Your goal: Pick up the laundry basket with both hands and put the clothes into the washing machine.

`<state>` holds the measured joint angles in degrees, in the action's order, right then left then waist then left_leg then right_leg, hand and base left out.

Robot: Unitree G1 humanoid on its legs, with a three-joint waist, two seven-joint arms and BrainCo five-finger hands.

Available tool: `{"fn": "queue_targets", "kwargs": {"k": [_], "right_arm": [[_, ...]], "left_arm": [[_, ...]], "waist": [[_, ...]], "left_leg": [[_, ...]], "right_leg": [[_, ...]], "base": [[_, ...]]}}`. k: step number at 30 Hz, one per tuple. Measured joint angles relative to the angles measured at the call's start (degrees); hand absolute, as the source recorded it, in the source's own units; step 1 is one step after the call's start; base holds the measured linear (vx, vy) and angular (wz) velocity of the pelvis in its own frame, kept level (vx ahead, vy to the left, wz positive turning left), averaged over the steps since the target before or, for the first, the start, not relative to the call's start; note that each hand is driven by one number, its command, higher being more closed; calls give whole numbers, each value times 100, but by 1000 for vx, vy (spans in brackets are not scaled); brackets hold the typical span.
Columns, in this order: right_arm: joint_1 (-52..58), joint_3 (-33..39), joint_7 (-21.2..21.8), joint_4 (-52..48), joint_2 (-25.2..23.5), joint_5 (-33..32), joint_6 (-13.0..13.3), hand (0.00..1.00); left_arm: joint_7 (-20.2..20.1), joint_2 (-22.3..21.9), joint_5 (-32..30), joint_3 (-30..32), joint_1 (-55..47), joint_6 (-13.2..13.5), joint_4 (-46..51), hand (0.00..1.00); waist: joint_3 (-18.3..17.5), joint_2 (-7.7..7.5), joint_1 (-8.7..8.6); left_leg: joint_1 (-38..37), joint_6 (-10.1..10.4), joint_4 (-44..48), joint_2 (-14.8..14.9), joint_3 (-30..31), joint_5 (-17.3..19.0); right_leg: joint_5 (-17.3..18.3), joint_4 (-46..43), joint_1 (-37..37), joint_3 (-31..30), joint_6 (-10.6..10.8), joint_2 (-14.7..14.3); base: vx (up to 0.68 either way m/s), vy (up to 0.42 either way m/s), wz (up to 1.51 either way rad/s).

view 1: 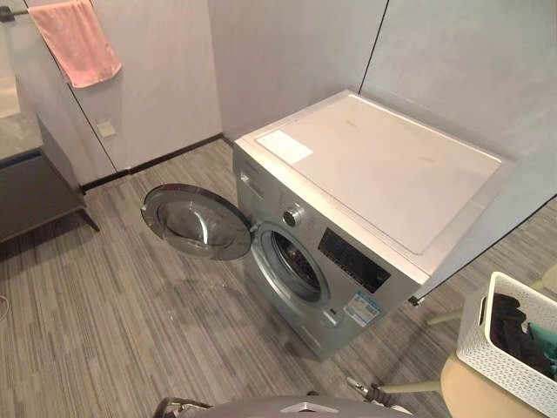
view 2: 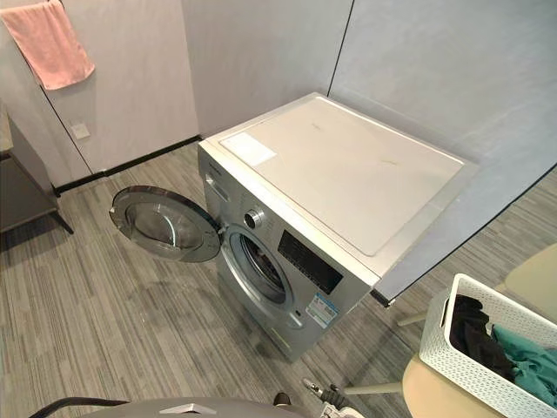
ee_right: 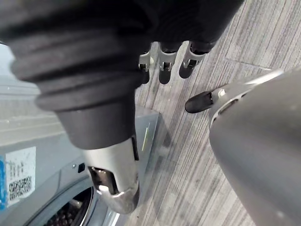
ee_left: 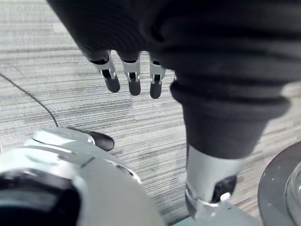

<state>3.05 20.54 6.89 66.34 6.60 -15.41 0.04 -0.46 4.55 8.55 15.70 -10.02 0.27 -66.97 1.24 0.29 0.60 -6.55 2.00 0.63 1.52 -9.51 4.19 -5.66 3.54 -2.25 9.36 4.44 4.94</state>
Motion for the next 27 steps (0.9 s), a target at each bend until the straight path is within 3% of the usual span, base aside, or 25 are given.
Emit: {"fn": "queue_targets", "kwargs": {"k": [5,10,15,16,17,18,19,20,21,22,24,26,27], "right_arm": [[-42,-236,8,17,13,10,-23,0],[75,-239,-1,2,15,-6,-24,0],[197,-248,-23,-434,-152,-150,17,0],[252,-224,-22,-578,-209,-216,25,0],[234,-187,-44,-688,-259,-226,28,0],[153,-165,-77,-688,-286,-236,33,0],[8,-132,-142,-668,-357,-232,22,0],[11,-129,-211,-619,-457,-214,21,0],[17,-127,-218,-558,-507,-209,19,0],[50,-71,-220,-474,-560,-211,21,0],[-54,124,-215,-292,-468,-211,26,0],[-62,359,-232,-92,-323,-200,-37,0],[-26,534,-243,14,-350,-200,-38,0]], "left_arm": [[-114,-1,-70,-49,-30,-19,-7,0],[-116,151,-152,-712,54,-18,3,0],[-64,265,-356,-751,654,49,114,0],[-41,245,-441,-617,766,58,117,0],[-17,151,-442,-501,876,59,130,0],[-7,113,-435,-443,906,59,155,0],[7,93,-435,-436,1013,57,215,0],[6,80,-436,-430,1101,54,241,0],[8,77,-437,-431,1121,34,244,0],[10,56,-437,-411,1154,24,257,0],[8,-135,-436,-436,1234,23,258,0],[2,-264,-418,-654,1299,40,266,0],[-2,-231,-404,-813,1303,54,300,0]], "waist": [[-36,-23,-11],[-17,-50,-124],[384,-266,-163],[437,-309,-184],[392,-158,-165],[407,-118,-140],[485,-160,-129],[503,-354,-117],[494,-496,-134],[508,-623,-119],[537,-482,-240],[539,-344,-347],[524,-357,-325]], "left_leg": [[-168,9,-178,-1,-174,-67],[-99,-6,-182,-6,-557,-30],[263,1,537,131,-1499,265],[408,1,903,305,-1840,463],[540,-34,1061,615,-2298,543],[600,-32,1100,778,-2516,549],[556,-22,1135,1018,-2921,543],[449,10,1201,1050,-3249,523],[405,-1,1303,1049,-3377,532],[311,9,1452,1068,-3560,580],[182,12,1359,1129,-3653,564],[127,152,1192,1089,-3593,504],[124,329,1200,1029,-3506,451]], "right_leg": [[-12,-45,35,-242,-19,-30],[13,-239,439,-614,1,-43],[-89,-513,1041,-1279,20,-149],[18,-384,1131,-1185,-27,-219],[439,-417,1308,-700,-109,-279],[492,-668,1532,-280,-211,-269],[629,-1522,1790,894,-490,-70],[667,-2253,1754,1678,-606,369],[606,-2482,1633,1842,-685,561],[607,-2537,1461,1730,-633,719],[657,-2431,1439,1491,-579,550],[1265,-2947,1474,1471,-551,814],[1348,-2849,1377,1466,-234,1016]], "base": [[-107,-28,-22],[-92,-4,-37],[-65,9,-93],[-68,9,-157],[-71,14,-176],[-32,34,-203],[56,27,-193],[75,14,-175],[121,-64,-132],[36,-155,-108],[-1,-196,-66],[54,-150,32],[85,-218,26]]}}
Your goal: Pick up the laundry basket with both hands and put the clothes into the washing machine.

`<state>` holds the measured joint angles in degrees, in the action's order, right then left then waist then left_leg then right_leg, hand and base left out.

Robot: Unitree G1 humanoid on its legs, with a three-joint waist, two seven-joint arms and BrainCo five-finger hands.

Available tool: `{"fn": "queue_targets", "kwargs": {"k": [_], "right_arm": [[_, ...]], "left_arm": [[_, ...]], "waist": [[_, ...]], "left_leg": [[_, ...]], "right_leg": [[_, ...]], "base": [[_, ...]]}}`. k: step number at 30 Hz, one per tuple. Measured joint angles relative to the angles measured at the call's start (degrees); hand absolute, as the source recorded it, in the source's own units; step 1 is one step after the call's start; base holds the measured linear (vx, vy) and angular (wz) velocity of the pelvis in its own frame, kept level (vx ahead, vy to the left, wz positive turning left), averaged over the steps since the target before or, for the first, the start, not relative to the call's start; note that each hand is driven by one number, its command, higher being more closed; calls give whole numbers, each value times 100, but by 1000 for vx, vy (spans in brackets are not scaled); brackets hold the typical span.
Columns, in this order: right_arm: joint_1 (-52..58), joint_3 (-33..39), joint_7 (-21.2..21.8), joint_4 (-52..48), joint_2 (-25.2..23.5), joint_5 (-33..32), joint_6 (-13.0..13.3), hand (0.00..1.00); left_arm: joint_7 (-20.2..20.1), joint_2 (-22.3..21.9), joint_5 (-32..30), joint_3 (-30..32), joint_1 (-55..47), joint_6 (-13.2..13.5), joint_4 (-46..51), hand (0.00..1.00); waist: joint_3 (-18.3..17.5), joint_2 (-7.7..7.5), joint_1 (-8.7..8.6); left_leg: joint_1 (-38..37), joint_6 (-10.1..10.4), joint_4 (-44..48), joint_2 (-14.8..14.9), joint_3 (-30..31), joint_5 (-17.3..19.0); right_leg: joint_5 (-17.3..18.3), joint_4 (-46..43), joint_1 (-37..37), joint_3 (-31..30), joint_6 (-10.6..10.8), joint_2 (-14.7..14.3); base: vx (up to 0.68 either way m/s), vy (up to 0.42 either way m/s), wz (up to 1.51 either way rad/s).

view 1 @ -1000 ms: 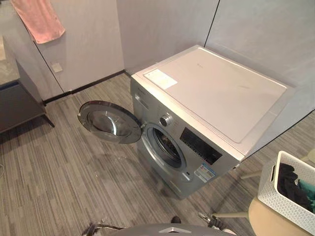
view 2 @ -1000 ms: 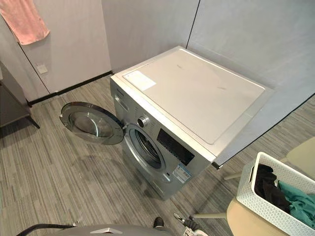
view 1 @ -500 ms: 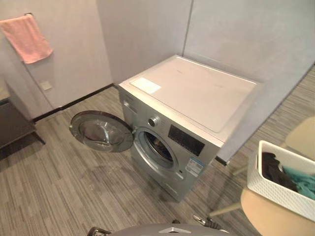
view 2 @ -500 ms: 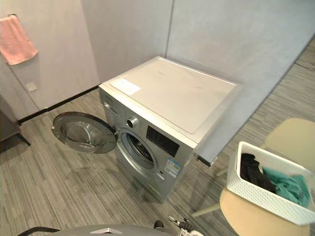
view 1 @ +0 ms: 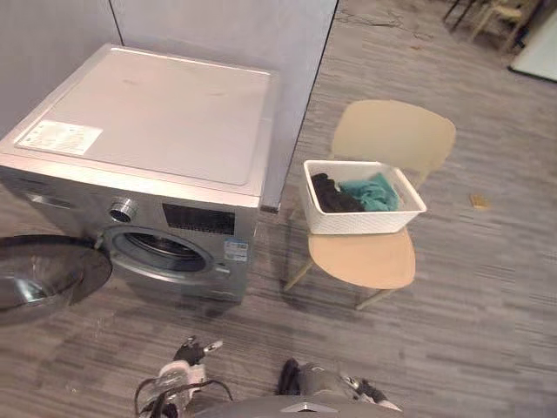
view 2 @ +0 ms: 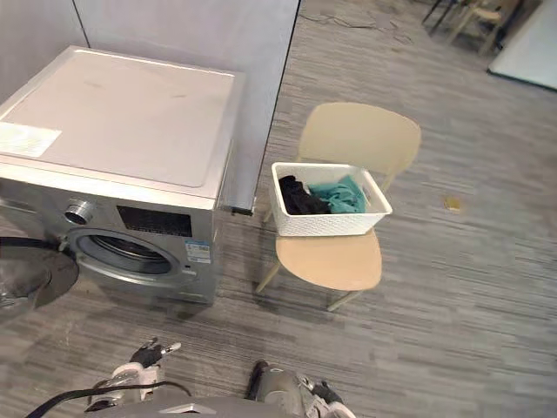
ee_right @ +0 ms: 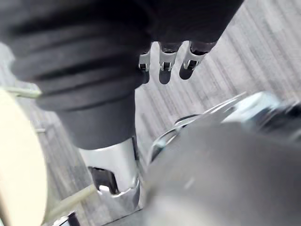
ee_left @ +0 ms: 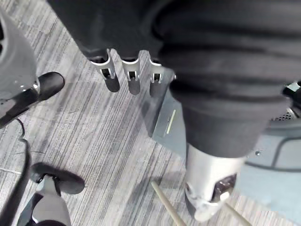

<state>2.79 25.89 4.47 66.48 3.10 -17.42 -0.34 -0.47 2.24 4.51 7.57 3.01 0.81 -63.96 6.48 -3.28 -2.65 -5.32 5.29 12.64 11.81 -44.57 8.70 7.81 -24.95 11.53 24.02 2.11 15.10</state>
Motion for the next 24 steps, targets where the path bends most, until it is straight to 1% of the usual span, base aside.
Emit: {"fn": "queue_targets", "kwargs": {"k": [1,2,3,5,6,9,10,11,12,13,14,15,16,17,18,19,20,21,22,23,24], "right_arm": [[-3,90,6,23,57,27,1,0],[-50,153,13,33,110,69,5,0],[-144,214,12,27,213,174,15,0],[-201,241,6,37,242,194,12,0],[-194,220,4,24,207,150,18,0],[-282,14,5,-19,184,-28,43,0],[-357,-131,4,-43,202,-95,105,0],[-389,-268,3,-75,220,-139,178,0],[-397,-349,2,-92,226,-140,207,0],[-459,-458,2,-99,275,-139,235,0],[-495,-556,4,-73,389,-136,253,0],[-520,-563,4,-40,442,-136,257,0],[-539,-587,8,-29,494,-133,263,0],[-533,-683,15,-28,544,-118,260,0],[-521,-703,15,-28,554,-85,259,0],[-504,-747,13,-22,495,-12,238,0],[-516,-766,13,-24,426,35,232,0],[-554,-768,11,-22,413,98,231,0],[-638,-760,0,11,426,255,228,0],[-638,-762,-9,94,430,387,225,0],[-638,-758,-8,102,410,407,224,0]], "left_arm": [[8,8,31,-12,-21,-7,-7,0],[2,-5,42,-18,-55,-10,-22,0],[-11,-12,57,-27,-123,-12,-23,0],[5,19,221,-17,-197,-23,-27,0],[4,46,274,25,-208,-23,-25,0],[8,63,293,142,-218,-23,-25,0],[17,58,297,177,-280,-23,-25,0],[41,49,321,218,-324,54,58,0],[52,48,368,270,-301,57,54,0],[47,20,446,339,-284,60,49,0],[45,-48,495,368,-267,57,52,0],[44,-77,495,362,-275,55,48,0],[46,-105,487,356,-360,51,49,0],[46,-104,493,356,-384,49,50,0],[45,-107,489,360,-392,55,56,0],[46,-59,479,365,-443,55,47,0],[46,-23,433,368,-423,54,41,0],[42,-26,419,373,-414,57,44,0],[16,-69,418,527,-391,100,55,0],[25,-57,389,677,-406,103,45,0],[29,-37,338,754,-424,85,27,0]], "waist": [[-26,39,51],[-28,207,87],[-32,427,106],[-34,560,102],[-46,568,69],[-35,520,145],[-11,511,210],[5,521,234],[15,542,258],[50,539,255],[109,594,269],[127,610,275],[150,669,333],[174,780,381],[183,850,403],[191,857,490],[121,877,467],[138,846,496],[236,813,552],[243,827,580],[241,821,569]], "left_leg": [[35,133,-34,92,62,-78],[68,204,-73,218,60,-144],[156,279,-82,416,62,-231],[158,304,-70,640,152,-383],[121,313,42,840,260,-427],[135,309,539,1184,233,-425],[247,209,1107,1439,248,-401],[459,-171,1762,1684,367,-402],[694,-388,2211,1752,627,-368],[925,-363,2517,1584,1034,-164],[1145,-77,2503,952,1737,174],[1226,35,2382,597,2013,293],[1305,18,1869,6,2335,362],[1344,-63,1162,-320,2416,295],[1347,-54,756,-400,2436,214],[1292,-405,421,-515,2383,57],[1266,-347,206,-679,2430,79],[1312,-337,210,-741,2447,129],[1359,-425,325,-823,2446,226],[1331,-588,421,-822,2400,336],[1280,-606,455,-820,2360,386]], "right_leg": [[94,394,-135,-67,192,-250],[-47,655,-211,-50,136,-441],[-226,1083,-339,11,40,-751],[-350,1495,-568,112,-96,-1072],[-397,1794,-833,184,-171,-1292],[-428,2085,-1055,108,-252,-1525],[-424,2169,-1139,-12,-306,-1622],[-435,2211,-1192,-111,-349,-1674],[-435,2228,-1236,-163,-368,-1667],[-435,2234,-1269,-264,-411,-1626],[-438,2252,-1321,-386,-432,-1481],[-446,2244,-1321,-467,-417,-1403],[-466,2247,-1316,-630,-370,-1287],[-454,2264,-1314,-754,-316,-1282],[-443,2272,-1301,-774,-250,-1307],[-445,2315,-1273,-928,-177,-1299],[-481,2525,-1242,-1054,-129,-1272],[-557,2556,-1187,-1104,-72,-1245],[-725,2543,-1113,-1244,79,-1211],[-725,2553,-1202,-1326,136,-1215],[-704,2533,-1250,-1365,162,-1202]], "base": [[87,-266,1],[28,-266,-26],[25,-180,-19],[24,-247,5],[-1,-234,19],[-25,-146,-13],[-22,-113,-47],[-20,-94,-48],[-9,-36,-35],[12,67,-33],[19,111,-36],[14,196,-62],[0,163,-75],[-4,196,-75],[2,132,-69],[82,171,-38],[85,101,-31],[151,160,-23],[123,146,-39],[168,174,-40],[180,135,-40]]}}
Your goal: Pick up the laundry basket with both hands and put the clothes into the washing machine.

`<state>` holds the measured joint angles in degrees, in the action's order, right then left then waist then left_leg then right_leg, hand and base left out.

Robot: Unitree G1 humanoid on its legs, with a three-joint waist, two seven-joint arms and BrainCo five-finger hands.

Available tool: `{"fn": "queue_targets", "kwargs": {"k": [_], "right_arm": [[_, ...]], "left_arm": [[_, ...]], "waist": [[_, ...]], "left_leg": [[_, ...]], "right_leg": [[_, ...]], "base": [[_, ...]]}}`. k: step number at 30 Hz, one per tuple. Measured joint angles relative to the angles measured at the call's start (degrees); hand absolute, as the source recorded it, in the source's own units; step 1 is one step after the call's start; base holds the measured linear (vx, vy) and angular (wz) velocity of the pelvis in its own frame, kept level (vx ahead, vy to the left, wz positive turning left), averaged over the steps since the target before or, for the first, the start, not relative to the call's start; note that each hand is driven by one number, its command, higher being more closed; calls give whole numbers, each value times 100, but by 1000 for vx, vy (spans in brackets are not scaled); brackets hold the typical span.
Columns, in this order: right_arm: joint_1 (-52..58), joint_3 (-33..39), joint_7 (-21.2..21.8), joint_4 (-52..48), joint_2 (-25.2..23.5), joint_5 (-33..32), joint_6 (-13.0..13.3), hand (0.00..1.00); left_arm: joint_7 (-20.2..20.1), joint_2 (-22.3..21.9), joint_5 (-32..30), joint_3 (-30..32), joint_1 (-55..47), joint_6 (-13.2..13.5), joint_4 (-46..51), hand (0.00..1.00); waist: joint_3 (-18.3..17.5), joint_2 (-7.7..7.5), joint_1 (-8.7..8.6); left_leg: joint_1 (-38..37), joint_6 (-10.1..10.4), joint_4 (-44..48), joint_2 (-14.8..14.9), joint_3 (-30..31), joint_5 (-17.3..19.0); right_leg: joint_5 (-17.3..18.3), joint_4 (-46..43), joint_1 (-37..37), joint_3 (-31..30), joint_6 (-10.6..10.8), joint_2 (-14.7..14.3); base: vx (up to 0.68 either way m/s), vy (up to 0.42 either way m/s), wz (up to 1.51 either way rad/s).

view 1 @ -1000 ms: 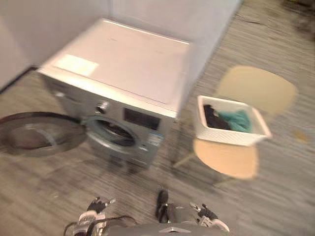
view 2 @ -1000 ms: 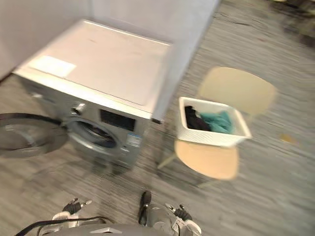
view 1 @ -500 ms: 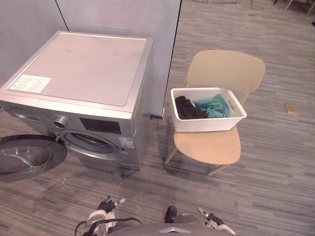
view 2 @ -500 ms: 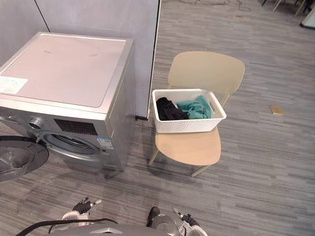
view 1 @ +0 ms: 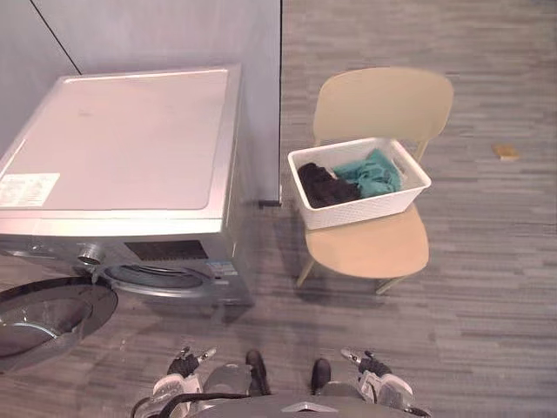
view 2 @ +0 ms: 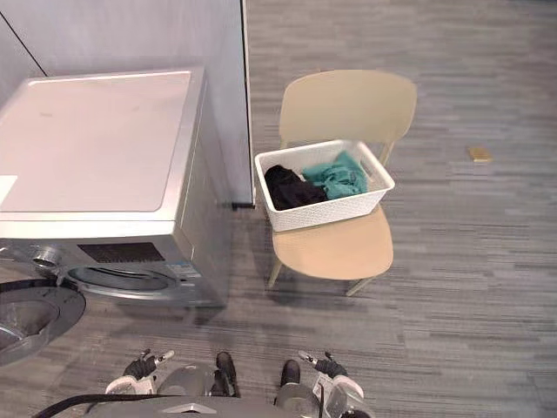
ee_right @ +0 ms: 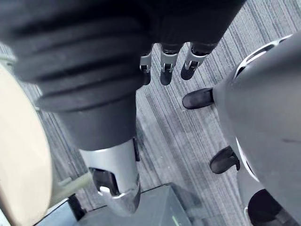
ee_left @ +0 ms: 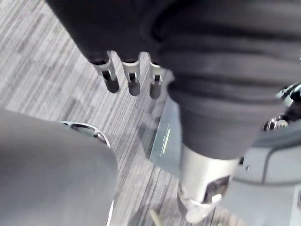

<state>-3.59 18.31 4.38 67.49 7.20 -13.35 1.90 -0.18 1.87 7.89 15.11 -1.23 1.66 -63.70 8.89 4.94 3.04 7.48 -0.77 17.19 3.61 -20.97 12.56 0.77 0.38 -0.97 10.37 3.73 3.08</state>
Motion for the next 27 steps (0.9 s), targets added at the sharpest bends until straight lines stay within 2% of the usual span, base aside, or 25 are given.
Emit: {"fn": "queue_targets", "kwargs": {"k": [2,4,5,6,7,8,9,10,11,12,13,14,15,16,17,18,19,20,21,22,23,24,27], "right_arm": [[18,14,6,-49,-78,15,14,0],[123,-8,48,-136,-143,6,40,0],[127,-13,52,-137,-161,-2,48,0],[125,-27,52,-135,-200,-31,53,0],[145,-104,53,-119,-224,-42,50,0],[172,-78,54,-72,-243,-104,42,0],[270,72,45,-44,-245,-253,50,0],[317,179,52,-69,-220,-386,54,0],[331,258,50,-122,-168,-439,46,0],[337,300,43,-124,-167,-423,36,0],[349,471,32,-123,-163,-408,25,0],[369,574,28,-122,-165,-408,20,0],[462,831,16,-125,-166,-375,3,0],[537,1007,13,-127,-184,-366,-5,0],[632,1144,0,-119,-225,-357,-78,0],[678,1206,-7,-104,-259,-362,-96,0],[745,1356,-29,-27,-325,-450,-101,0],[653,1460,-117,87,-257,-507,-115,0],[600,1469,-132,94,-190,-539,-115,0],[532,1579,-154,84,-80,-549,-110,0],[503,1652,-210,89,25,-573,-115,0],[496,1645,-213,74,38,-667,-100,0],[345,1392,-379,-358,-70,-1001,-62,0]], "left_arm": [[29,37,-219,171,-138,-45,-33,0],[35,53,-356,174,-231,-67,-69,0],[53,94,-358,161,-250,-68,-81,0],[79,183,-357,125,-246,-78,-110,0],[89,298,-356,18,-230,-95,-112,0],[102,350,-356,-59,-183,-110,-114,0],[130,405,-349,-256,-108,-114,-113,0],[139,411,-348,-402,-41,-118,-105,0],[145,412,-317,-711,164,-115,-28,0],[152,406,-286,-825,291,-105,10,0],[269,358,-190,-923,483,-268,-172,0],[373,350,-120,-900,526,-243,-177,0],[404,400,-61,-912,497,-153,-143,0],[413,460,-29,-959,489,-152,-127,0],[495,589,-18,-1020,458,-151,-126,0],[503,678,-19,-1038,423,-130,-125,0],[500,859,-38,-1060,353,-105,-132,0],[530,862,-46,-930,291,-106,-180,0],[492,813,-102,-877,233,-101,-212,0],[428,705,-220,-738,126,-95,-240,0],[362,489,-265,-540,73,-73,-247,0],[337,396,-266,-435,47,-62,-269,0],[217,165,-203,228,-181,-46,-253,0]], "waist": [[-18,-37,-15],[-107,-191,-18],[-128,-256,-16],[-126,-411,-47],[-129,-549,-166],[-86,-599,-175],[-58,-632,-156],[1,-514,-184],[4,-470,-312],[3,-469,-344],[10,-447,-408],[18,-437,-454],[39,-409,-440],[39,-411,-428],[-26,-526,-426],[-37,-570,-418],[-65,-652,-403],[-93,-490,-361],[-83,-382,-365],[-113,-248,-397],[-145,-197,-416],[-150,-206,-426],[-349,-402,-394]], "left_leg": [[-271,-38,-26,-1,-209,104],[-535,-72,-43,-32,-449,305],[-592,-60,-48,-35,-528,335],[-698,-60,-22,-47,-640,342],[-779,-63,91,-55,-616,340],[-868,-70,159,-48,-563,335],[-1069,-74,246,0,-521,336],[-1218,-83,187,70,-344,340],[-1406,-89,33,156,-102,343],[-1414,-88,-10,181,-13,343],[-1379,-81,-57,262,220,340],[-1337,-67,-54,314,319,334],[-1303,-11,-55,425,485,303],[-1283,103,-53,495,588,264],[-1254,345,-56,528,747,231],[-1276,499,-76,519,828,238],[-1379,788,-202,538,1031,281],[-1412,971,-347,752,1055,166],[-1408,1022,-424,883,1078,83],[-1422,1065,-604,1021,1168,-146],[-1488,1189,-655,1153,1316,-381],[-1501,1252,-621,1216,1392,-462],[-1313,1401,-379,1448,1530,-774]], "right_leg": [[276,-370,-14,-46,-9,85],[872,-1888,592,-80,28,289],[970,-2439,841,-120,40,346],[993,-3401,1321,-223,127,447],[892,-3943,1521,-242,273,516],[849,-4153,1526,-230,283,536],[710,-4493,1507,-120,153,599],[612,-4784,1536,42,78,695],[1082,-4867,1558,485,-36,887],[1226,-4811,1613,628,-82,991],[1358,-4488,1739,734,-101,1156],[1363,-4210,1799,705,-103,1218],[1245,-3595,1884,435,-19,1278],[1029,-3065,1905,136,30,1297],[469,-2333,1832,-236,69,1316],[-64,-2077,1800,-382,121,1349],[-347,-2096,1756,-490,583,1390],[21,-2047,1693,-379,680,1232],[38,-2027,1688,-298,649,1127],[115,-2023,1614,-160,532,960],[181,-2019,1459,-8,439,857],[220,-2015,1366,77,387,816],[412,-1990,1274,229,269,624]], "base": [[190,100,-40],[211,92,-47],[216,52,-53],[290,-24,-35],[249,-38,-25],[334,-91,-19],[223,-85,-26],[375,-176,-18],[198,-122,8],[288,-214,38],[180,-183,44],[224,-248,56],[180,-288,51],[236,-399,72],[248,-422,65],[280,-461,75],[316,-608,42],[259,-520,26],[232,-525,7],[152,-334,22],[172,-387,33],[99,-280,35],[36,-239,19]]}}
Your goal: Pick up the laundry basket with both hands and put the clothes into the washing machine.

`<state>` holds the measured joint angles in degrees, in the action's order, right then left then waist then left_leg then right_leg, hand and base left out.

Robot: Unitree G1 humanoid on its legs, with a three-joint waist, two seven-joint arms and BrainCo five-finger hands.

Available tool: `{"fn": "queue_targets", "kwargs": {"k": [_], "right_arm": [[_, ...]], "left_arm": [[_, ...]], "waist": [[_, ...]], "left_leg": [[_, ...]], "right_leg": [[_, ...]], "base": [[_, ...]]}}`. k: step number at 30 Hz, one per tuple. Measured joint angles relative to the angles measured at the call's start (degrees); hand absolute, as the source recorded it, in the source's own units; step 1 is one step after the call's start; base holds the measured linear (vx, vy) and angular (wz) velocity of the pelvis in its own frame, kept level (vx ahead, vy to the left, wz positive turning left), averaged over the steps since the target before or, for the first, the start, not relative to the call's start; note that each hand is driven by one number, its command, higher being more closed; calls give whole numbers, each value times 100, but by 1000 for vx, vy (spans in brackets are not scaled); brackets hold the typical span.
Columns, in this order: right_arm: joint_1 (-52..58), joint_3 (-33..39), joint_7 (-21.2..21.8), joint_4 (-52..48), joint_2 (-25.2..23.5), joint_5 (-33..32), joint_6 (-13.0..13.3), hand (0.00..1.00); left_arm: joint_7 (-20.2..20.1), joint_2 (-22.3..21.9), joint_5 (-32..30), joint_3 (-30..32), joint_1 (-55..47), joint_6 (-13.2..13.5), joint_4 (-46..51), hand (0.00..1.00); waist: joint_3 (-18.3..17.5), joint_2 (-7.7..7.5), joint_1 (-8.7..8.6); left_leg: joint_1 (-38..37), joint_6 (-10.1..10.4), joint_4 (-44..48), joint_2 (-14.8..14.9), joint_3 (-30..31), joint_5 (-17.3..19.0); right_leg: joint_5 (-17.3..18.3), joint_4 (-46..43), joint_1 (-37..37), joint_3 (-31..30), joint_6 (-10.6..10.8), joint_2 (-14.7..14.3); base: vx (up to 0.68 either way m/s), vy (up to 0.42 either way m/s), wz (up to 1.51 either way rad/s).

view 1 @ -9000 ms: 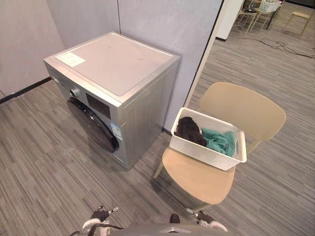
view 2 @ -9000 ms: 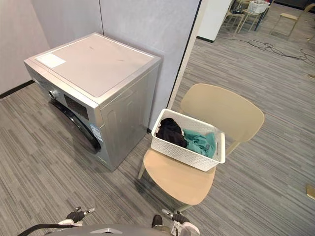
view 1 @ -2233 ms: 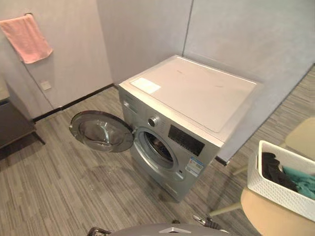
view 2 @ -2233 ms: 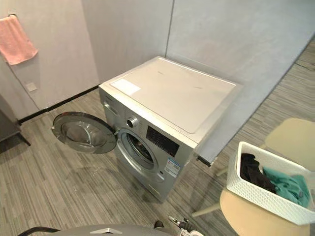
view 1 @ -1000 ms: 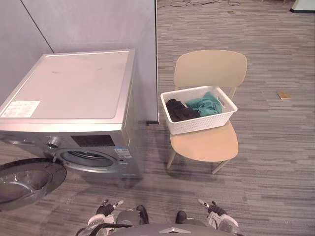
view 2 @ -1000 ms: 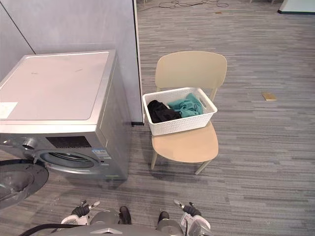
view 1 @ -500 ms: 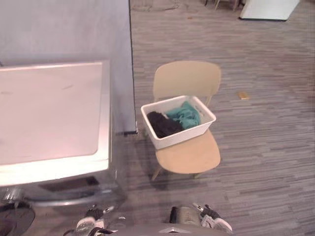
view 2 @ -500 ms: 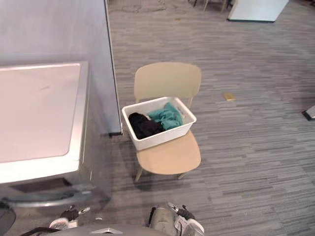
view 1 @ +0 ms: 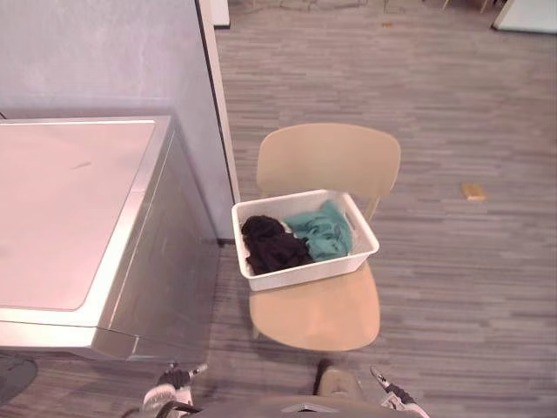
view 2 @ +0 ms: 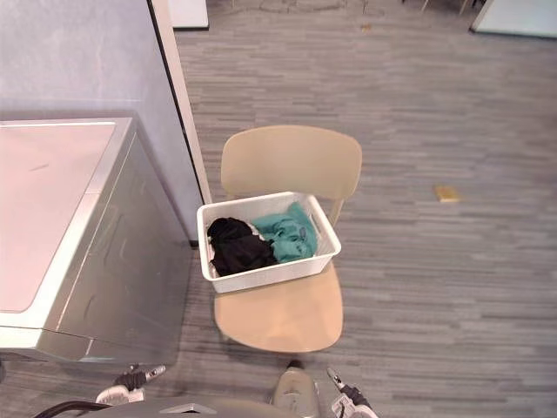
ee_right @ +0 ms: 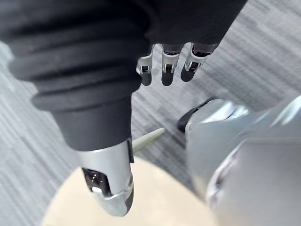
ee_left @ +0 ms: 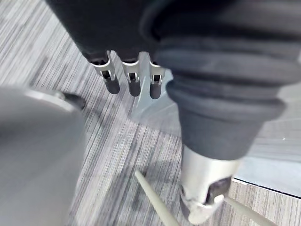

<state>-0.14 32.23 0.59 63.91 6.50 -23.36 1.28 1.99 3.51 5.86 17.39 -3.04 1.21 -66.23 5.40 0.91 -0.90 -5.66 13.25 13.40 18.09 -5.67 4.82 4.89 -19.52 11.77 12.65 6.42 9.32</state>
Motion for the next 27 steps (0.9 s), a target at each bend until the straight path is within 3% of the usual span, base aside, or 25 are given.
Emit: {"fn": "queue_targets", "kwargs": {"k": [2,3,5,6,7,8,9,10,11,12,14,16,20,22,27], "right_arm": [[39,-211,-202,-872,-51,-111,24,0],[169,-286,-482,-2207,-70,-100,117,0],[230,-259,-653,-3086,-66,-98,239,0],[247,-223,-818,-3802,-67,65,321,0],[240,-155,-1012,-4356,-69,350,431,0],[195,-151,-1120,-4556,-23,449,490,0],[-18,-191,-1305,-4869,37,814,537,0],[-121,-223,-1384,-4980,29,935,539,0],[-286,-368,-1494,-5179,4,1242,578,0],[-317,-504,-1584,-5271,-41,1419,631,0],[-591,-1282,-1606,-5390,-107,1897,751,0],[-831,-2042,-1549,-5379,-53,1998,759,0],[-1635,-3665,-853,-4903,458,2380,731,0],[-2098,-4091,-485,-4554,638,2402,726,0],[-3073,-4790,-209,-3564,781,2593,690,0]], "left_arm": [[15,27,61,380,-87,9,49,0],[29,76,84,613,-125,-7,77,0],[36,84,86,626,-189,-8,104,0],[52,83,84,622,-287,-10,159,0],[77,61,81,618,-302,-17,162,0],[98,39,78,588,-300,-17,172,0],[133,2,71,466,-343,-17,210,0],[146,-8,71,417,-361,-21,207,0],[156,-9,9,298,-398,-42,203,0],[157,-13,-55,263,-402,-59,208,0],[226,52,-253,110,-384,-57,271,0],[268,87,-403,-132,-333,-60,275,0],[259,165,-551,-651,-163,-17,613,0],[256,201,-548,-806,-47,12,693,0],[251,319,-498,-1019,190,133,762,0]], "waist": [[-17,-104,-30],[-13,-149,-67],[7,-144,-105],[39,-172,-154],[34,-141,-161],[36,-111,-145],[32,-99,-46],[31,-98,6],[17,-73,74],[-11,-37,103],[47,-234,251],[65,-219,325],[109,-206,508],[262,-214,618],[804,-277,728]], "left_leg": [[352,-17,390,146,138,-96],[785,-310,928,244,14,-306],[963,-582,1155,345,-311,-499],[985,-777,1219,466,-774,-647],[1093,-814,1468,520,-1129,-357],[1174,-763,1617,417,-1192,-86],[1283,-655,1575,-97,-1124,462],[1297,-654,1394,-336,-1083,581],[1230,-838,793,-690,-1037,681],[1122,-852,558,-729,-997,733],[1065,-905,351,-915,-1034,612],[1067,-952,339,-989,-1016,581],[1368,-1027,111,-1162,-978,363],[1524,-1021,106,-1154,-968,291],[1787,-1021,137,-1099,-795,188]], "right_leg": [[107,36,24,129,-108,-106],[163,117,-19,290,-139,-102],[139,222,-164,451,-175,-84],[99,335,-351,638,-225,-64],[59,465,-506,781,-265,-33],[39,561,-581,846,-300,-28],[-63,772,-661,890,-323,-15],[-125,861,-678,889,-312,-24],[-200,937,-679,911,-258,-63],[-224,945,-669,942,-213,-78],[-456,1156,-664,909,-152,-52],[-585,1391,-763,909,-117,-28],[-978,1966,-657,1010,-120,-16],[-1107,2093,-558,1015,-178,-59],[-1192,2046,-354,1081,-282,-125]], "base": [[-34,-187,32],[-62,-165,38],[-23,-146,51],[39,-120,77],[47,-83,77],[35,17,58],[5,60,23],[-10,97,9],[-6,75,4],[17,69,8],[38,48,-2],[8,52,0],[-25,29,8],[-68,-29,0],[-103,-34,7]]}}
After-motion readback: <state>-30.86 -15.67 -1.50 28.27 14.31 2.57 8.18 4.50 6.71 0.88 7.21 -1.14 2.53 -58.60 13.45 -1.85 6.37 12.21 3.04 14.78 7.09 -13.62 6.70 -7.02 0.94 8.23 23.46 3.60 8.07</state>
